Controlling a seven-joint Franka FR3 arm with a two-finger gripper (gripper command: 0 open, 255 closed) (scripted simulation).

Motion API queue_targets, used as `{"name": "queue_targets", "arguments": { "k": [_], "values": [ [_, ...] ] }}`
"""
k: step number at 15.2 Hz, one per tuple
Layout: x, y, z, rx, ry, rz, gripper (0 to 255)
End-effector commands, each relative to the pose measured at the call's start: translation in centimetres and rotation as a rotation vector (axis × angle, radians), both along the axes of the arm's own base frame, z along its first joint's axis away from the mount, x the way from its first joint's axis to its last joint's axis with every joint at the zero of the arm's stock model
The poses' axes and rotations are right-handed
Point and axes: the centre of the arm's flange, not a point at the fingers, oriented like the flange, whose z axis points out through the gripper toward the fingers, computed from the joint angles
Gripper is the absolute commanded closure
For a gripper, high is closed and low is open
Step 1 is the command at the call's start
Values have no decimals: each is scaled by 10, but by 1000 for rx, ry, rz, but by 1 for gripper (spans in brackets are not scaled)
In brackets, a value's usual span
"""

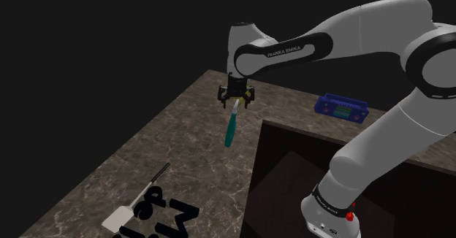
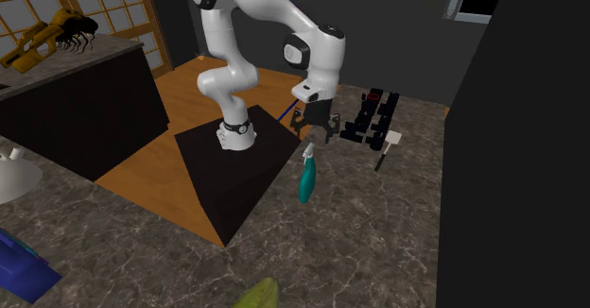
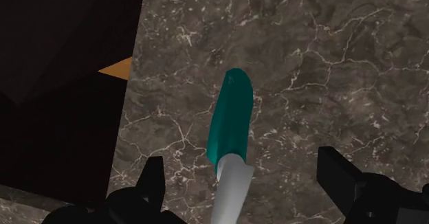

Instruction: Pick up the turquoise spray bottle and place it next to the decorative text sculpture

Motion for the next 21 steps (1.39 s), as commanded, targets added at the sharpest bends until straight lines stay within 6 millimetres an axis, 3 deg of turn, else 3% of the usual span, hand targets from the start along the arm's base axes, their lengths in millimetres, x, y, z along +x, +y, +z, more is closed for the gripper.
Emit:
{"name": "queue_targets", "arguments": {
  "k": [1, 6, 13, 14, 21],
  "values": [
    [1, -1, -11, 0, -2, -13, 0],
    [1, -4, -35, 0, -2, -13, 0],
    [1, -4, -35, 0, -2, -13, 0],
    [1, -4, -35, 0, -2, -13, 255],
    [1, -4, -35, 0, -2, -13, 255]
  ]
}}
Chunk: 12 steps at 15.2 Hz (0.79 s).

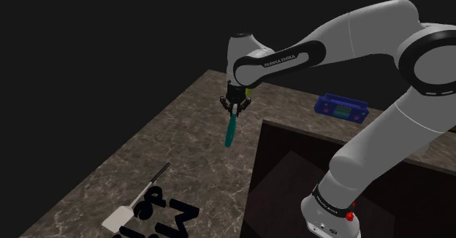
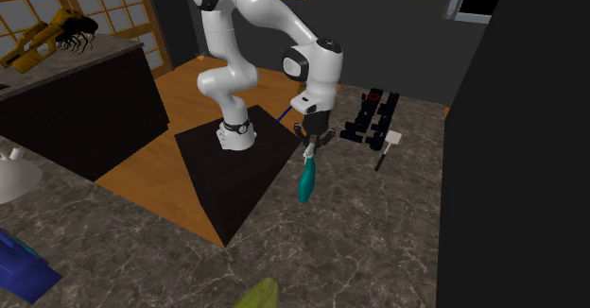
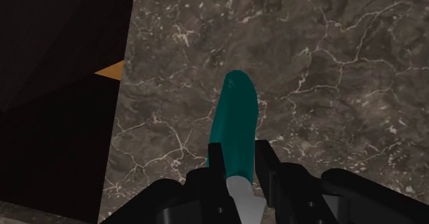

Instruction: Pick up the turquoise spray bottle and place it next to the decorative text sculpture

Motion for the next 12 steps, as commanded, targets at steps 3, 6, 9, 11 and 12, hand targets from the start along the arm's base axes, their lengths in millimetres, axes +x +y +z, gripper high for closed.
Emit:
{"name": "queue_targets", "arguments": {
  "k": [3, 6, 9, 11, 12],
  "values": [
    [0, 0, 5, 0, 0, 0, 255],
    [0, 0, 21, 0, 0, 0, 255],
    [0, 0, 37, 0, 0, 0, 255],
    [0, 0, 47, 0, 0, 0, 255],
    [0, 0, 53, 0, 0, 0, 255]
  ]
}}
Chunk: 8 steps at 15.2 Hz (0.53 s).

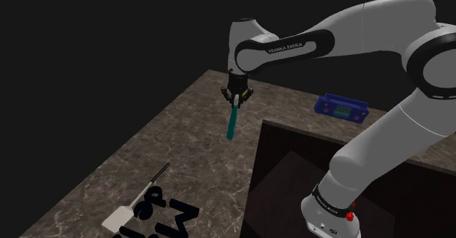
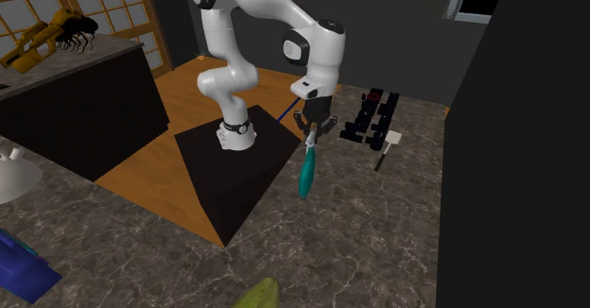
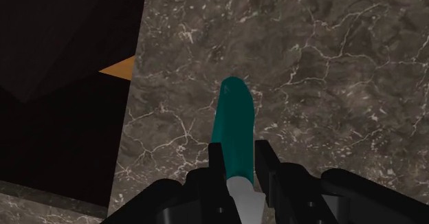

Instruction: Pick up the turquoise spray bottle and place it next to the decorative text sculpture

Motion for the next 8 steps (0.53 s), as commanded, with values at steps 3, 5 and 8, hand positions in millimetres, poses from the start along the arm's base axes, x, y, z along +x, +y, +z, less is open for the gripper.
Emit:
{"name": "queue_targets", "arguments": {
  "k": [3, 5, 8],
  "values": [
    [0, -1, 22, 0, 0, 0, 255],
    [0, -1, 33, 0, 0, 0, 255],
    [0, -1, 48, 0, 0, 0, 255]
  ]
}}
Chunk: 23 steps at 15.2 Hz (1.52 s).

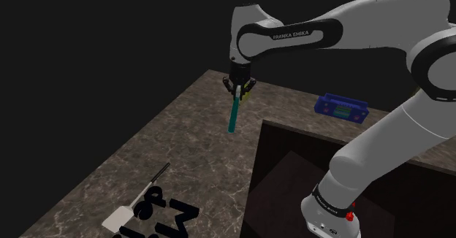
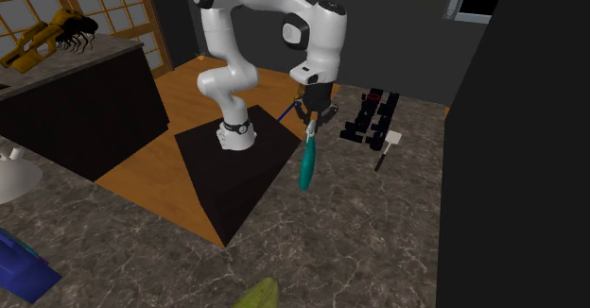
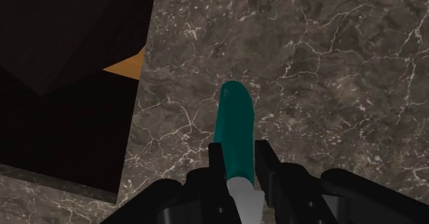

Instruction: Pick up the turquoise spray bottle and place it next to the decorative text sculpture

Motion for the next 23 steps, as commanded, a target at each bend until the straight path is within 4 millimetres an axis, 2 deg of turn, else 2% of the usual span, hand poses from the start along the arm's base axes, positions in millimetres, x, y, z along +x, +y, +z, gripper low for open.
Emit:
{"name": "queue_targets", "arguments": {
  "k": [1, 23],
  "values": [
    [1, 0, 12, 0, 0, 0, 255],
    [1, 0, 128, 0, 0, 0, 255]
  ]
}}
